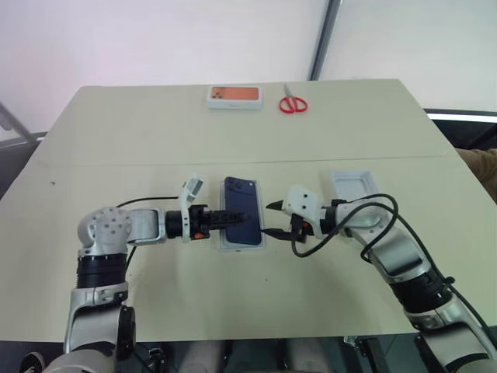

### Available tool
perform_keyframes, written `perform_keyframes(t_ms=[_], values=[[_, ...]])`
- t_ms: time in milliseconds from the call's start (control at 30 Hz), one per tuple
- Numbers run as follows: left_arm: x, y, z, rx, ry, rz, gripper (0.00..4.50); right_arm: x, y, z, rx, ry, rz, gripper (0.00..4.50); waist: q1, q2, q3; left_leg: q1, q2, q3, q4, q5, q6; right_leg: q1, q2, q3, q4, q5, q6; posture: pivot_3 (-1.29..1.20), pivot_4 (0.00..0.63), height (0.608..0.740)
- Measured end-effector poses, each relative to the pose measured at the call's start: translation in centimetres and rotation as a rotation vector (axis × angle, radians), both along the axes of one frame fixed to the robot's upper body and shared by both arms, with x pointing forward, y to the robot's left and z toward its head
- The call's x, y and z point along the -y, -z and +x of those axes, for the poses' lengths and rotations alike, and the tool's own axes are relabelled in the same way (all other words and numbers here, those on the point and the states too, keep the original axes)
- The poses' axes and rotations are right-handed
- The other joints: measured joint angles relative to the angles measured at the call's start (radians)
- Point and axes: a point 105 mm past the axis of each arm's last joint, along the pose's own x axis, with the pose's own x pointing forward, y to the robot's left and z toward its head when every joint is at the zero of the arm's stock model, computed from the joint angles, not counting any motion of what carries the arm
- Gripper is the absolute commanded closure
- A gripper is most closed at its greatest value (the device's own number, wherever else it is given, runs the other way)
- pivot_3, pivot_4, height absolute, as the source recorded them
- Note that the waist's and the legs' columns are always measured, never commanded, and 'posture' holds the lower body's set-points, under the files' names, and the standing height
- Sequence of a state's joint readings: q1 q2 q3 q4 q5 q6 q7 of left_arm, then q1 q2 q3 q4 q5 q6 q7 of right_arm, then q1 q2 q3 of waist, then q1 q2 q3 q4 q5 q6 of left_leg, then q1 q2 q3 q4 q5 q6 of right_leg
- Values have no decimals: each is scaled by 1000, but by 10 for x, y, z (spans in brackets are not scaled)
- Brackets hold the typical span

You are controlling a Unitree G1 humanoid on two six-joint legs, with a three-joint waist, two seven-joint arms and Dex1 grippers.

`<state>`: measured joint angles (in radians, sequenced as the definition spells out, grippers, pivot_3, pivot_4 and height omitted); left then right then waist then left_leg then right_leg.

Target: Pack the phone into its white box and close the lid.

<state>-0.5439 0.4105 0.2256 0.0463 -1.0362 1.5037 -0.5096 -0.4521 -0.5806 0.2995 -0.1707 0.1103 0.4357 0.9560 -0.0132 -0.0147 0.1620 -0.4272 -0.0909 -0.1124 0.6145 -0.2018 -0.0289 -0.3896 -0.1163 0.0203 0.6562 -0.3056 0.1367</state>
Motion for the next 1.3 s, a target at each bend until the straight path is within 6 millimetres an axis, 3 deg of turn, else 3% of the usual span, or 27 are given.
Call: perform_keyframes(t_ms=[367,500,567,633,800,967,1300], values=[[-36,-15,4,73,-81,72,336,1,0,3,9,1,-9,1434,0,0,0,0,0,0,0,0,0,0,0,0,0,0,0,0,150,740],[-49,-9,6,100,-131,147,336,1,-1,6,22,2,-13,1434,0,0,0,0,0,0,0,0,0,0,0,0,0,0,0,0,150,740],[-57,-6,13,125,-187,186,874,3,0,11,23,22,-13,1434,1,0,0,0,0,0,0,0,0,0,0,0,0,0,0,0,150,740],[-61,-4,17,142,-215,208,1659,4,2,15,22,41,-13,1990,1,0,0,0,0,0,0,0,0,0,-1,0,0,0,0,0,150,740],[-65,23,14,137,-219,316,4306,13,5,25,59,87,-42,4388,0,0,0,0,0,0,-1,0,0,0,0,1,0,0,0,0,150,740],[-57,33,19,207,-202,395,4467,14,6,27,89,91,-60,4485,2,0,0,0,0,0,-1,-1,1,0,-1,0,0,0,0,0,150,740],[-19,36,27,288,-117,414,4467,14,15,26,81,82,-96,4485,7,1,-1,1,-1,0,0,-1,3,2,-1,-1,0,0,0,0,150,740]])
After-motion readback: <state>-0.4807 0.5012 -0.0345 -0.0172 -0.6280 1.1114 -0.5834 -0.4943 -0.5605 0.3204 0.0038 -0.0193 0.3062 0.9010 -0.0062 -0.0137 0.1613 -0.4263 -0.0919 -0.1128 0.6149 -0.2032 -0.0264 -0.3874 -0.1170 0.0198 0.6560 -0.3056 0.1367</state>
